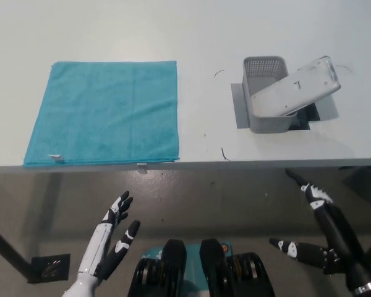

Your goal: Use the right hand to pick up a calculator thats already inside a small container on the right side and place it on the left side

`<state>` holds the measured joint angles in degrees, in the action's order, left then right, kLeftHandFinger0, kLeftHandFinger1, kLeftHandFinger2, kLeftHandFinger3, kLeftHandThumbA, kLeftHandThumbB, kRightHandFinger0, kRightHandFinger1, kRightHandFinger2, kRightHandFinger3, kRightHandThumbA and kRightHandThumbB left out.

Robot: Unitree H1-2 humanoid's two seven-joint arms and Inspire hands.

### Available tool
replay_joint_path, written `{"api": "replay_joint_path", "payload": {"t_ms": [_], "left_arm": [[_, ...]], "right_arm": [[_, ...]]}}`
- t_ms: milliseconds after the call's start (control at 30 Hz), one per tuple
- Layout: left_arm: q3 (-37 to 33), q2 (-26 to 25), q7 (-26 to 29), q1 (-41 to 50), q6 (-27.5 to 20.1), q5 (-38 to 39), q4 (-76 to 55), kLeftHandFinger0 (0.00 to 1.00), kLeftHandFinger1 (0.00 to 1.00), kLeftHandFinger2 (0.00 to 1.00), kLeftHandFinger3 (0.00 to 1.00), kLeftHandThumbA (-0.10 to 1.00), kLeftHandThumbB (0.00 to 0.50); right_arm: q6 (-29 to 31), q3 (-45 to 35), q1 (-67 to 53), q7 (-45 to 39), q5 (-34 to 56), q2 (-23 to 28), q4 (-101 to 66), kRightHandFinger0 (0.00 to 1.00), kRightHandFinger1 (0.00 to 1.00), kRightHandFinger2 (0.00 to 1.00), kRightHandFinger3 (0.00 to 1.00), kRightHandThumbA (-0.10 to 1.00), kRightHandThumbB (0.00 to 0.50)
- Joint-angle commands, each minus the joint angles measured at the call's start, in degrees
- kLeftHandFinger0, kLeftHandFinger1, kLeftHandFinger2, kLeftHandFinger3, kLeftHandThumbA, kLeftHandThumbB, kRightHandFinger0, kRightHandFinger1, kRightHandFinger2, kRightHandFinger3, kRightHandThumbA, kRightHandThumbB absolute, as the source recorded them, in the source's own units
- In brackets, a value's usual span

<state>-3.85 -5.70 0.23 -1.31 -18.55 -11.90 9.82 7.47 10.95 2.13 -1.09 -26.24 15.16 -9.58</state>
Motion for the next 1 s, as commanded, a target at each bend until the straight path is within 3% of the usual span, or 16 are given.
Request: {"api": "replay_joint_path", "payload": {"t_ms": [0, 267, 533, 700, 967], "left_arm": [[1.14, -0.80, 2.27, -0.19, -4.62, -0.90, -1.70, 1.00, 1.00, 1.00, 1.00, 0.89, 0.034], [1.26, -0.78, 2.35, -0.18, -5.64, -1.09, -0.91, 1.00, 1.00, 1.00, 1.00, 0.91, 0.012], [1.64, -0.61, 2.17, 0.25, -5.92, -0.45, -1.05, 1.00, 1.00, 1.00, 1.00, 1.00, 0.017], [1.98, -0.40, 1.64, 0.32, -5.78, 0.75, -1.06, 1.00, 1.00, 1.00, 1.00, 1.00, 0.031], [2.35, -0.27, 1.50, 0.46, -6.39, 1.17, -0.56, 1.00, 1.00, 1.00, 1.00, 1.00, 0.037]], "right_arm": [[-8.31, -2.74, 11.45, -8.02, -25.10, 5.57, -16.59, 1.00, 1.00, 1.00, 1.00, 1.00, 0.341], [-13.77, -0.11, 25.94, -17.54, -30.03, 9.61, -10.19, 1.00, 1.00, 1.00, 1.00, 1.00, 0.371], [-15.24, 3.68, 34.55, -19.50, -32.70, 11.06, 0.48, 1.00, 1.00, 1.00, 1.00, 1.00, 0.420], [-16.49, 6.00, 38.56, -22.55, -33.86, 12.43, 5.70, 1.00, 1.00, 1.00, 1.00, 1.00, 0.379], [-17.89, 9.63, 43.92, -24.52, -35.99, 13.41, 16.39, 1.00, 1.00, 1.00, 1.00, 1.00, 0.382]]}}
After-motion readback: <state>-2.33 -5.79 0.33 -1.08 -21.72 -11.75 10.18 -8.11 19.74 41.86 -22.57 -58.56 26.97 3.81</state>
